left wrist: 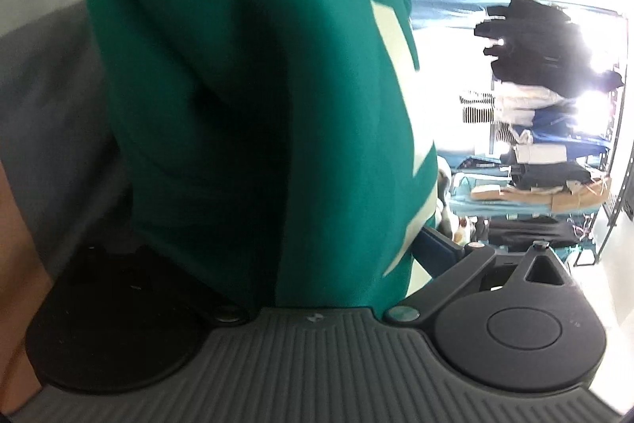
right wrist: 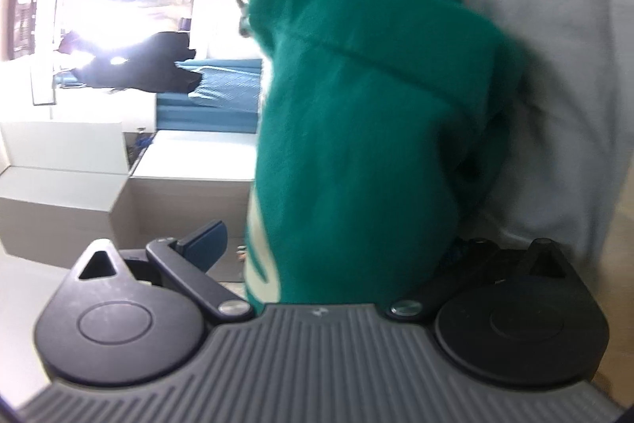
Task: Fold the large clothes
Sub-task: 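Carry the held hoodie bundle with both grippers toward the black jacket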
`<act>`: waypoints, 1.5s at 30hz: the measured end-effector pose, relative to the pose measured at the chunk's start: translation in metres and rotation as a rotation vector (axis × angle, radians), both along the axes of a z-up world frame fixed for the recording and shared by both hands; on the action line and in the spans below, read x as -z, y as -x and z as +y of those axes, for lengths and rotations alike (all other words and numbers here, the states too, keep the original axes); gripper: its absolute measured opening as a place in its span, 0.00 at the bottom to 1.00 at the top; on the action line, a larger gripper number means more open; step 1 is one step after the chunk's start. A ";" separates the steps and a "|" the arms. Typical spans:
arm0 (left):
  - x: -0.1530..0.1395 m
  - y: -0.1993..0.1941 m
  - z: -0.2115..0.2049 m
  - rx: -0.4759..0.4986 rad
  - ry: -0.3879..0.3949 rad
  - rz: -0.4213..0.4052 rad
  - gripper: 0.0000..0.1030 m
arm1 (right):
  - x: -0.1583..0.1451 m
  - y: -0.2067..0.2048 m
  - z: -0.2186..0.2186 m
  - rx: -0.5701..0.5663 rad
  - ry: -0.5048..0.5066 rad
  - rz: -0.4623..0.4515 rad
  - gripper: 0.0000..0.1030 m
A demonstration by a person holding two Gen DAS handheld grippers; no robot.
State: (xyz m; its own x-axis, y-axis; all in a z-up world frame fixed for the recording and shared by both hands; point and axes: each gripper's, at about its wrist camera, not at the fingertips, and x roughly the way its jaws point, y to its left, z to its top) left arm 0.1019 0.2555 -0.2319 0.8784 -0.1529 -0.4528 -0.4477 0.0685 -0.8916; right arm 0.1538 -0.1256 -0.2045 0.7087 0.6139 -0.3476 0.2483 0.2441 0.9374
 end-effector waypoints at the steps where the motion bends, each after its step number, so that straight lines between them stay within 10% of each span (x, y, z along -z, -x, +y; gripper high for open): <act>1: -0.001 -0.001 -0.002 -0.012 -0.010 0.001 1.00 | 0.002 0.000 0.000 0.000 0.005 0.010 1.00; 10: 0.001 -0.014 -0.014 -0.055 -0.028 0.023 0.98 | 0.011 -0.020 0.003 0.047 0.050 0.049 1.00; 16: -0.008 -0.018 -0.033 -0.017 -0.132 0.056 0.72 | 0.009 -0.036 0.015 0.046 0.085 0.019 1.00; 21: -0.031 -0.028 -0.055 0.020 -0.299 0.026 0.50 | 0.011 -0.042 0.009 0.017 0.033 -0.020 0.60; 27: -0.043 -0.027 -0.074 0.051 -0.403 -0.018 0.40 | -0.005 -0.042 0.009 -0.007 0.029 -0.119 0.41; 45: -0.107 0.026 -0.063 0.146 -0.561 -0.185 0.32 | -0.076 -0.015 -0.019 -0.079 0.052 -0.314 0.29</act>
